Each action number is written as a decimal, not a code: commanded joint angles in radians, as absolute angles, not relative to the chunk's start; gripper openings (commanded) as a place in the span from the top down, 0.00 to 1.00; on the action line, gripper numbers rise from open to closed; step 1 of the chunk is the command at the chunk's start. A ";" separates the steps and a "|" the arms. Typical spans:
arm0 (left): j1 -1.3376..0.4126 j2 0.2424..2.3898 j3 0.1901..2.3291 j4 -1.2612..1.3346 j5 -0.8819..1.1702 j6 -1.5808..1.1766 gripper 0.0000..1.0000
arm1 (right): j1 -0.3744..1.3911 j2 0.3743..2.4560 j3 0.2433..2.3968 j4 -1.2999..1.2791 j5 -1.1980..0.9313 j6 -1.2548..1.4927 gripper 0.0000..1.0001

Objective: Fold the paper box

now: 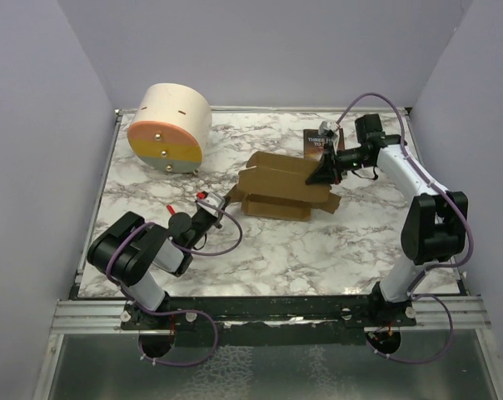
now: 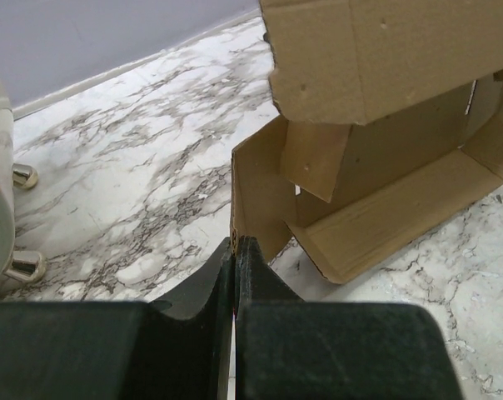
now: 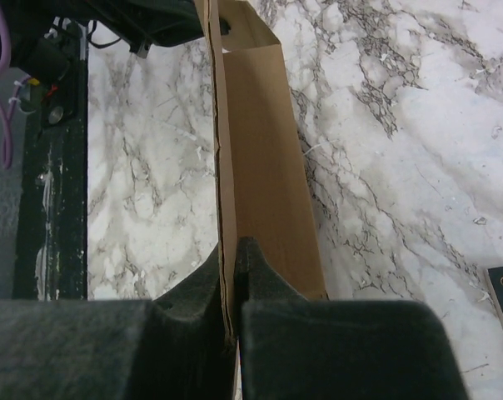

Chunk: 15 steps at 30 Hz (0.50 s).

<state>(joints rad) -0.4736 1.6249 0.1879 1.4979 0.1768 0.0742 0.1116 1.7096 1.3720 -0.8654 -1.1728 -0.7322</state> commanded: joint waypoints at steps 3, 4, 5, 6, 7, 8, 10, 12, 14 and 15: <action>-0.480 1.596 0.170 1.555 0.215 0.136 1.00 | 0.110 1.780 1.469 -0.931 -1.220 -0.666 0.99; -0.480 1.595 0.169 1.550 0.215 0.140 1.00 | 0.110 1.784 1.477 -0.942 -1.228 -0.666 0.99; -0.480 1.594 0.167 1.549 0.213 0.143 1.00 | 0.109 1.786 1.482 -0.949 -1.236 -0.667 0.99; -0.480 1.593 0.165 1.549 0.212 0.145 1.00 | 0.109 1.787 1.484 -0.954 -1.240 -0.667 0.99; -0.480 1.592 0.161 1.550 0.209 0.146 1.00 | 0.108 1.786 1.485 -0.964 -1.245 -0.671 0.99; -0.480 1.590 0.159 1.550 0.208 0.147 1.00 | 0.108 1.786 1.484 -0.970 -1.248 -0.678 0.99; -0.480 1.586 0.150 1.547 0.203 0.147 1.00 | 0.107 1.787 1.476 -0.995 -1.254 -0.703 0.99; -0.480 1.577 0.144 1.538 0.195 0.140 1.00 | 0.107 1.783 1.462 -1.011 -1.254 -0.726 0.99; -0.480 1.567 0.139 1.523 0.190 0.128 1.00 | 0.108 1.782 1.437 -1.009 -1.253 -0.735 0.99; -0.480 1.562 0.137 1.517 0.190 0.122 1.00 | 0.109 1.784 1.427 -1.010 -1.254 -0.738 0.99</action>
